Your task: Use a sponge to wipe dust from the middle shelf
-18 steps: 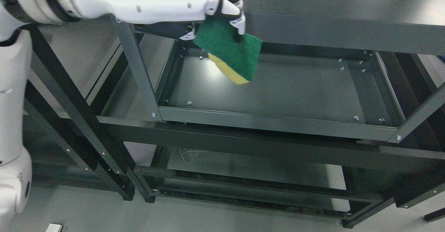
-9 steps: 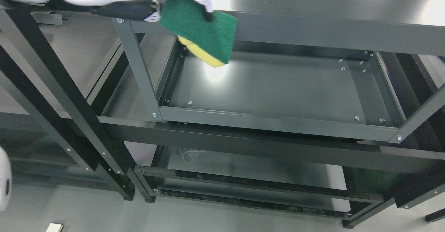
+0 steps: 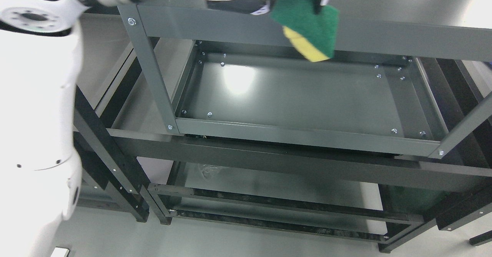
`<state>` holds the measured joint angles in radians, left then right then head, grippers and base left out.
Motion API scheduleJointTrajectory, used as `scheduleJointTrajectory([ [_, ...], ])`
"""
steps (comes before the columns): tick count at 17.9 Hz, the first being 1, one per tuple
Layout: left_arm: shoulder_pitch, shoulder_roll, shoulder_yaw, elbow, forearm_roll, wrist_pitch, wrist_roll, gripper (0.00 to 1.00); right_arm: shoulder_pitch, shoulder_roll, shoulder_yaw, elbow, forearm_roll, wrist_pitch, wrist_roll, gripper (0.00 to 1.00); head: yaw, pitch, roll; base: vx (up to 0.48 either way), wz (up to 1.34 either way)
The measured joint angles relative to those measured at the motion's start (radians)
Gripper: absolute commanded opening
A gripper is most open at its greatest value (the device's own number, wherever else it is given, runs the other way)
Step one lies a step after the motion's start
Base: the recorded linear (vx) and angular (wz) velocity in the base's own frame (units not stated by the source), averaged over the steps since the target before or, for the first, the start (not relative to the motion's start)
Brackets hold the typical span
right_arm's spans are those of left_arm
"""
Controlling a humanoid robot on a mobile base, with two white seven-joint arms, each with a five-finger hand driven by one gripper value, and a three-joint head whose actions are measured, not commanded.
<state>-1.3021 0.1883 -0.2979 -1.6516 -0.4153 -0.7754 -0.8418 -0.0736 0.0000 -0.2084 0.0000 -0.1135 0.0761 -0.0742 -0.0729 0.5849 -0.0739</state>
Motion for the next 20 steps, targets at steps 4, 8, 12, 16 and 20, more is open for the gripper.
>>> scheduleJointTrajectory([
  [4,-0.050,-0.058,-0.086,0.060,-0.061,0.094,0.208,0.00,0.000,0.000,0.000,0.000,0.000,0.000,0.000,1.00,0.0000,0.000,0.000,0.000,0.00],
  [8,-0.095,-0.100,-0.227,0.122,-0.070,0.243,0.427,0.00,0.000,0.000,0.000,0.000,0.000,0.000,0.000,1.00,0.0000,0.000,0.000,0.000,0.00],
  [12,-0.122,-0.130,-0.402,0.183,-0.014,0.328,0.536,0.00,0.000,0.000,0.000,0.000,0.000,0.000,0.000,1.00,0.0000,0.000,0.000,0.000,0.00],
  [16,-0.132,-0.148,-0.550,0.221,0.017,0.345,0.557,0.00,0.000,0.000,0.000,0.000,0.000,0.000,0.000,1.00,0.0000,0.000,0.000,0.000,0.00],
  [20,-0.133,-0.162,-0.630,0.248,-0.018,0.303,0.490,0.00,0.000,0.000,0.000,0.000,0.000,0.000,0.000,1.00,0.0000,0.000,0.000,0.000,0.00],
])
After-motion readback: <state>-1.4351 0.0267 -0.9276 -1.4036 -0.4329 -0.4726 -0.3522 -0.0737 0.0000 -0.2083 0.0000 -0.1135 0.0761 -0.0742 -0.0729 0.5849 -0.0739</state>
